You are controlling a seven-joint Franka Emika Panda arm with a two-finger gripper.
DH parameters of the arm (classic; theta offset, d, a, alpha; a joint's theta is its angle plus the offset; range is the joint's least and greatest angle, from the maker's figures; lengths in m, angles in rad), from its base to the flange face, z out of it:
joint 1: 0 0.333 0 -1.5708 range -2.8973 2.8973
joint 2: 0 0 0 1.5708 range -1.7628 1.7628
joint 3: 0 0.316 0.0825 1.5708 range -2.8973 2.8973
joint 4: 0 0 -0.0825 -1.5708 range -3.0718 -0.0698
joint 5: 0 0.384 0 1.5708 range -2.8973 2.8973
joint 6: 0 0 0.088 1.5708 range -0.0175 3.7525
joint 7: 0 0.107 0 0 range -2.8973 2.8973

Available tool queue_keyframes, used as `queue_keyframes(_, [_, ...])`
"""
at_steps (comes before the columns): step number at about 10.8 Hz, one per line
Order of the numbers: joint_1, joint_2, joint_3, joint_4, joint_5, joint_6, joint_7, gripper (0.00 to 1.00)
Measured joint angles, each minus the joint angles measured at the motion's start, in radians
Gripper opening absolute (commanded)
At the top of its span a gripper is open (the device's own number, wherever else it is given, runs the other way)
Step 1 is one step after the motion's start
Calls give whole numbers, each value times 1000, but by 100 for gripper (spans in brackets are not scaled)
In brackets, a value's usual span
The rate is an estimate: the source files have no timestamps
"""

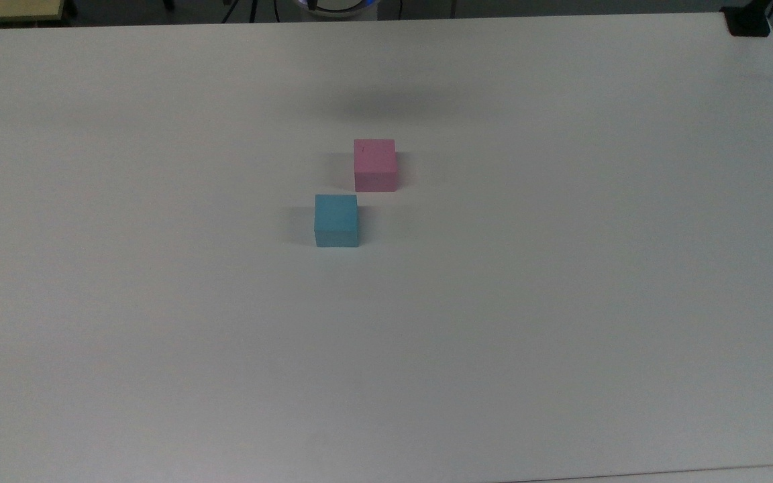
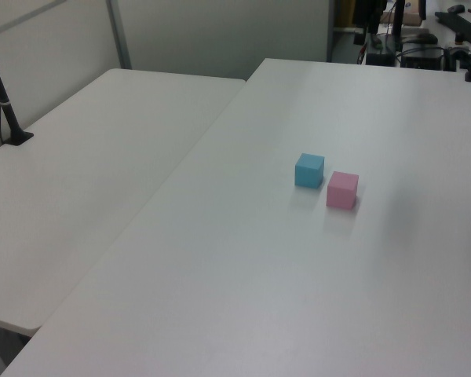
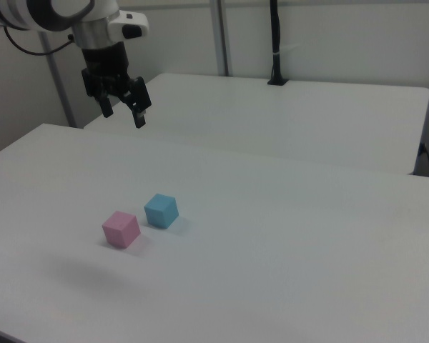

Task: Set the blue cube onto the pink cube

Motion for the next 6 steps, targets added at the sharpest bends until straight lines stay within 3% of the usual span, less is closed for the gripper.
queue_keyframes(3, [-1, 0, 0, -1, -7, -42, -19, 100])
queue_keyframes(6, [-5, 25, -3, -35, -23, -54, -126, 99])
